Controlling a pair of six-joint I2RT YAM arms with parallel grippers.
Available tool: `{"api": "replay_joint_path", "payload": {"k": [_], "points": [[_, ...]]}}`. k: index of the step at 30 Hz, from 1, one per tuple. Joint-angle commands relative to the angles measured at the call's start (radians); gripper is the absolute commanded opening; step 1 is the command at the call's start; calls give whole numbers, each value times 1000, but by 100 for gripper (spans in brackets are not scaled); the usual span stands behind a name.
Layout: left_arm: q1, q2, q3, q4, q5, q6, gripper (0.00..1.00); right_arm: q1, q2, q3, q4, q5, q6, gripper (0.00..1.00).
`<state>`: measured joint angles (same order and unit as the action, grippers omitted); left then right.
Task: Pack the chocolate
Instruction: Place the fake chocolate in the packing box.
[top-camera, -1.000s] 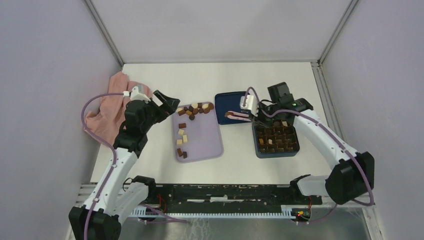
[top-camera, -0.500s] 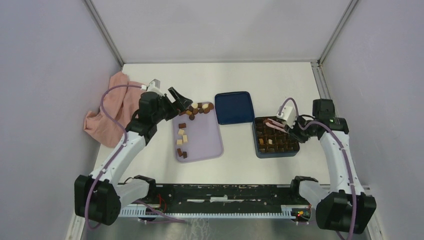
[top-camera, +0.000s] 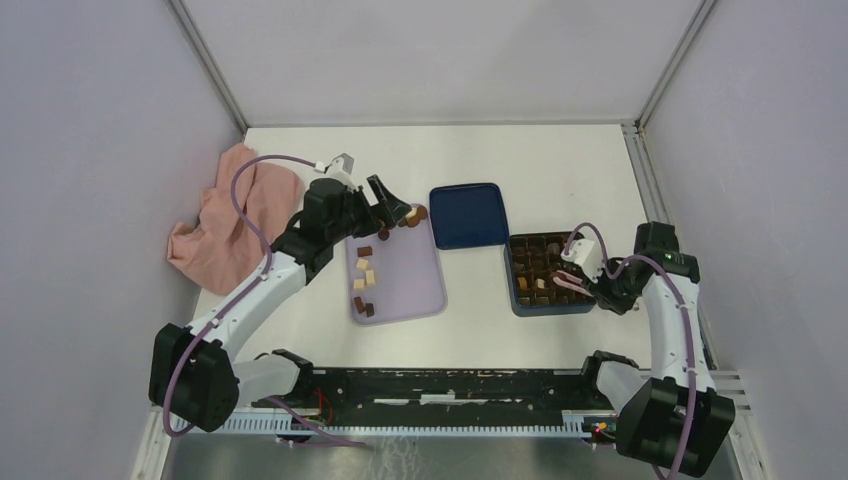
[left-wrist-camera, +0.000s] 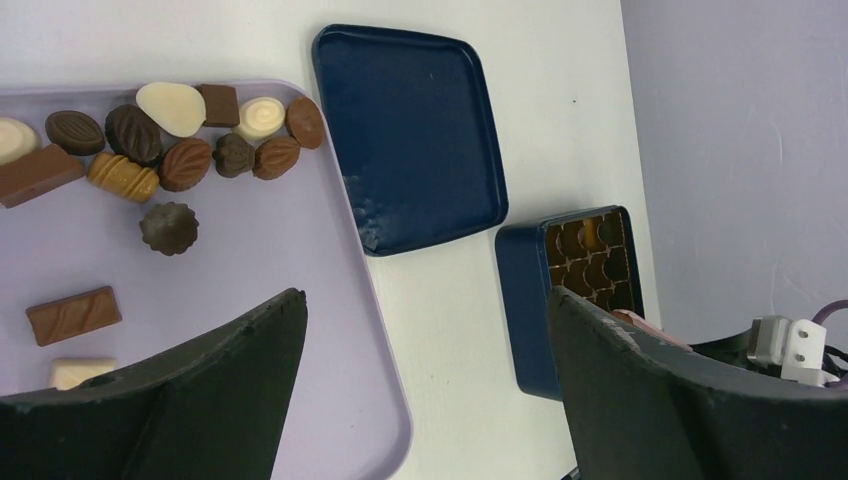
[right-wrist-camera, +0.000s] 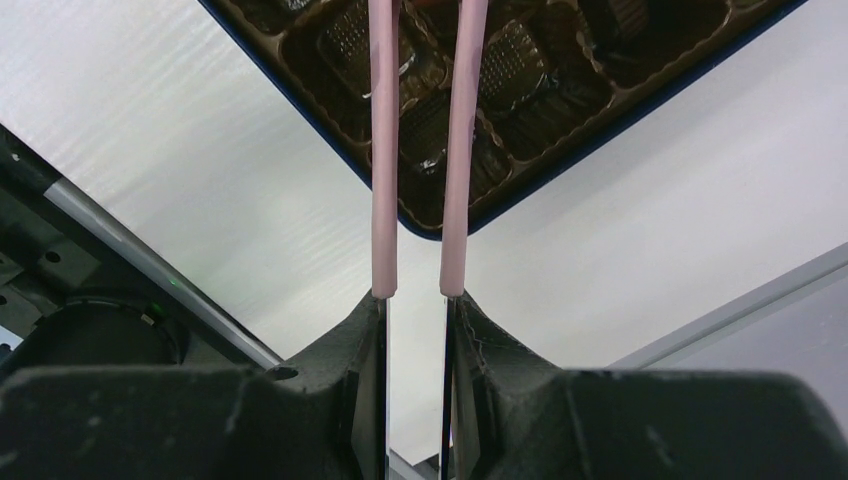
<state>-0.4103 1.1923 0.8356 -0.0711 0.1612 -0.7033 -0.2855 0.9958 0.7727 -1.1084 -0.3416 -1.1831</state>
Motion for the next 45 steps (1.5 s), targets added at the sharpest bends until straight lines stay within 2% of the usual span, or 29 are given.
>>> {"api": "replay_joint_path", "payload": {"k": [1, 6, 15, 27, 38, 45], "points": [[-2, -22, 24, 39, -22, 59, 94, -20, -13, -7, 16, 51, -31, 6], [-5, -46, 0, 33, -35, 56, 94, -36, 1, -18, 37, 60, -16, 8], [-5, -53, 5, 15, -45, 67, 94, -37, 30, -8, 36, 28, -7, 25], [-5, -43, 19, 9, -51, 75, 94, -37, 50, 24, 28, 17, -4, 35], [-4, -35, 38, 1, -62, 87, 94, -37, 63, 110, 2, -44, -4, 35], [-5, -27, 51, -3, -69, 91, 94, -33, 103, 209, -49, -158, -9, 35]]}}
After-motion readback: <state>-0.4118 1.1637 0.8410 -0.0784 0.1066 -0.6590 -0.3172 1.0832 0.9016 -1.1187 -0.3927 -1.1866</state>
